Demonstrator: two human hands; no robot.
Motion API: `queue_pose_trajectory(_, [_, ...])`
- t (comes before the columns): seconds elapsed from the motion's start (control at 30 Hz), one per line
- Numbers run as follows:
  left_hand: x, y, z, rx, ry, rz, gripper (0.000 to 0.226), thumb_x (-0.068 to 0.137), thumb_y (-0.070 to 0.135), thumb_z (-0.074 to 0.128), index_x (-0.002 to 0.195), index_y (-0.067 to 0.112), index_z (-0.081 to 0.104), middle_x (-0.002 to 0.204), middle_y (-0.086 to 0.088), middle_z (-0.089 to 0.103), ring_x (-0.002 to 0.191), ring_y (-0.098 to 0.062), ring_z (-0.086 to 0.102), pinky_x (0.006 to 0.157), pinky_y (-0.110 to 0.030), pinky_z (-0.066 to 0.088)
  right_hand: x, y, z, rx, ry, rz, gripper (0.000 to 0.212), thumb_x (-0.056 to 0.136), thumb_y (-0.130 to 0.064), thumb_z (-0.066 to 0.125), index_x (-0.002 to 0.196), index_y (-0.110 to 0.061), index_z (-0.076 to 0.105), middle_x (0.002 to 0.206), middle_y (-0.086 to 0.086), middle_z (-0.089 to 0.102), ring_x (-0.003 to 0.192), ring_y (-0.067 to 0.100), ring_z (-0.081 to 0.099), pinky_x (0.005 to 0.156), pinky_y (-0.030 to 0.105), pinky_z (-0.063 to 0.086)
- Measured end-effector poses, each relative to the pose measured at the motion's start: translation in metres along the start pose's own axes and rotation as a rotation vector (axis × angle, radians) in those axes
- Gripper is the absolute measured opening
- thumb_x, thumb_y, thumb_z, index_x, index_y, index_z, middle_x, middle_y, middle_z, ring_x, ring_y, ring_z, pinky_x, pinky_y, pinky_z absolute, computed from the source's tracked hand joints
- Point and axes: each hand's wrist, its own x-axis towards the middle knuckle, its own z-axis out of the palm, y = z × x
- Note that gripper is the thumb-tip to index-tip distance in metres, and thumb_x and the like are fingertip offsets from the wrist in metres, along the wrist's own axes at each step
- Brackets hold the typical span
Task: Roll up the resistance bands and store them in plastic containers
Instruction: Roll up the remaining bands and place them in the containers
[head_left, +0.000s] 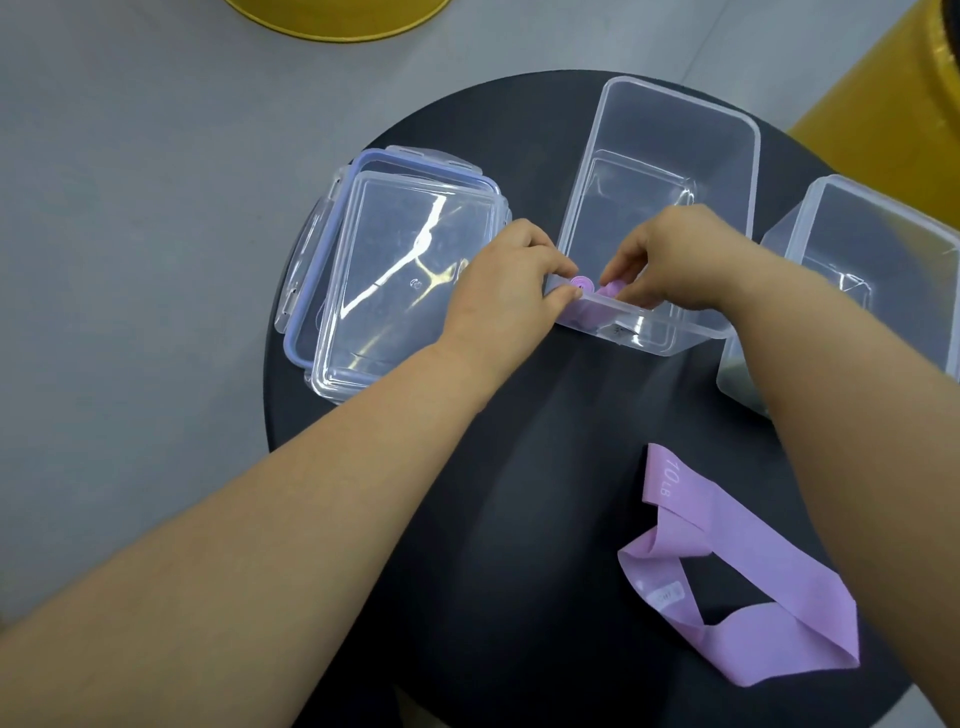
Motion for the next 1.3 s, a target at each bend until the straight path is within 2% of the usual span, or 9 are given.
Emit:
queue_pose_trajectory(0.13, [-0.001, 0.001, 0.000, -0.015, 0.001, -0.019, 0.020, 0.083, 0.021, 0.069, 0.100, 0.011, 0.073, 0.104, -0.003, 0.058, 0.094, -0.014, 0.056, 0.088, -0.033, 0.049, 0.003, -0.002, 0.003, -0.012, -0.003, -0.005, 0.012, 0.084, -0.023, 0.069, 0.095, -0.020, 0.072, 0.081, -0.002, 0.067, 0.074, 0.015, 0.062, 0.073, 0.024, 0.042])
queue_pose_trajectory(0.2, [-0.001, 0.002, 0.000, -0.019, 0.001, -0.027, 0.020, 0.083, 0.021, 0.069, 0.100, 0.011, 0.073, 0.105, -0.003, 0.058, 0.096, -0.014, 0.056, 0.089, -0.032, 0.049, 0.004, -0.002, 0.004, -0.011, -0.011, 0.001, 0.012, 0.084, -0.025, 0.070, 0.095, -0.021, 0.073, 0.088, 0.003, 0.070, 0.081, 0.020, 0.063, 0.074, 0.027, 0.046])
queue_pose_trajectory(0.27, [-0.001, 0.002, 0.000, -0.024, 0.004, -0.030, 0.020, 0.083, 0.021, 0.069, 0.100, 0.011, 0.073, 0.105, -0.003, 0.058, 0.096, -0.014, 0.056, 0.089, -0.032, 0.048, 0.003, 0.000, 0.005, 0.026, -0.017, 0.008, 0.011, 0.083, -0.026, 0.070, 0.093, -0.022, 0.073, 0.087, 0.003, 0.070, 0.082, 0.022, 0.065, 0.076, 0.030, 0.050])
queue_pose_trajectory(0.37, [-0.001, 0.002, 0.000, -0.022, -0.004, -0.038, 0.020, 0.083, 0.023, 0.069, 0.100, 0.013, 0.073, 0.105, -0.003, 0.059, 0.097, -0.013, 0.055, 0.088, -0.032, 0.048, 0.001, 0.006, 0.004, 0.158, -0.014, 0.016, 0.006, 0.082, -0.025, 0.071, 0.088, -0.024, 0.074, 0.078, -0.006, 0.064, 0.066, 0.010, 0.057, 0.067, 0.022, 0.047])
queue_pose_trajectory(0.47, [-0.001, 0.002, 0.000, -0.031, -0.002, -0.039, 0.019, 0.083, 0.024, 0.069, 0.099, 0.013, 0.074, 0.104, -0.002, 0.058, 0.097, -0.014, 0.055, 0.087, -0.034, 0.050, 0.001, 0.011, 0.004, 0.209, -0.049, 0.005, 0.005, 0.084, -0.025, 0.070, 0.087, -0.027, 0.073, 0.081, -0.009, 0.065, 0.067, 0.007, 0.057, 0.060, 0.016, 0.043])
queue_pose_trajectory(0.6, [-0.002, 0.002, -0.001, -0.015, -0.005, -0.037, 0.020, 0.084, 0.027, 0.068, 0.100, 0.016, 0.073, 0.105, -0.001, 0.059, 0.097, -0.011, 0.054, 0.087, -0.032, 0.049, 0.003, 0.013, 0.005, 0.235, -0.073, -0.001, 0.006, 0.085, -0.024, 0.068, 0.086, -0.028, 0.073, 0.082, -0.006, 0.066, 0.071, 0.011, 0.058, 0.063, 0.019, 0.045])
queue_pose_trajectory(0.8, [-0.003, 0.002, -0.003, 0.091, -0.020, -0.022, 0.023, 0.085, 0.036, 0.064, 0.103, 0.023, 0.072, 0.108, 0.005, 0.061, 0.097, -0.008, 0.053, 0.078, -0.017, 0.038, 0.004, 0.011, 0.006, 0.305, -0.058, 0.032, 0.004, 0.083, -0.018, 0.071, 0.085, -0.022, 0.073, 0.076, -0.003, 0.066, 0.063, 0.008, 0.059, 0.056, 0.015, 0.043])
queue_pose_trajectory(0.93, [-0.003, 0.002, -0.005, 0.115, -0.027, -0.032, 0.024, 0.086, 0.040, 0.062, 0.103, 0.026, 0.071, 0.110, 0.008, 0.059, 0.098, -0.005, 0.052, 0.074, -0.015, 0.033, 0.004, 0.013, 0.007, 0.358, -0.039, 0.066, 0.005, 0.080, -0.018, 0.074, 0.085, -0.017, 0.073, 0.075, 0.001, 0.066, 0.063, 0.009, 0.058, 0.058, 0.017, 0.045])
queue_pose_trajectory(1.3, [-0.002, 0.001, -0.004, 0.134, -0.037, -0.035, 0.021, 0.087, 0.038, 0.063, 0.103, 0.027, 0.071, 0.111, 0.009, 0.059, 0.099, -0.004, 0.052, 0.075, -0.015, 0.033, 0.005, 0.016, 0.010, 0.387, -0.013, 0.097, 0.013, 0.076, -0.017, 0.077, 0.083, -0.012, 0.069, 0.075, 0.003, 0.066, 0.064, 0.013, 0.059, 0.062, 0.021, 0.049])
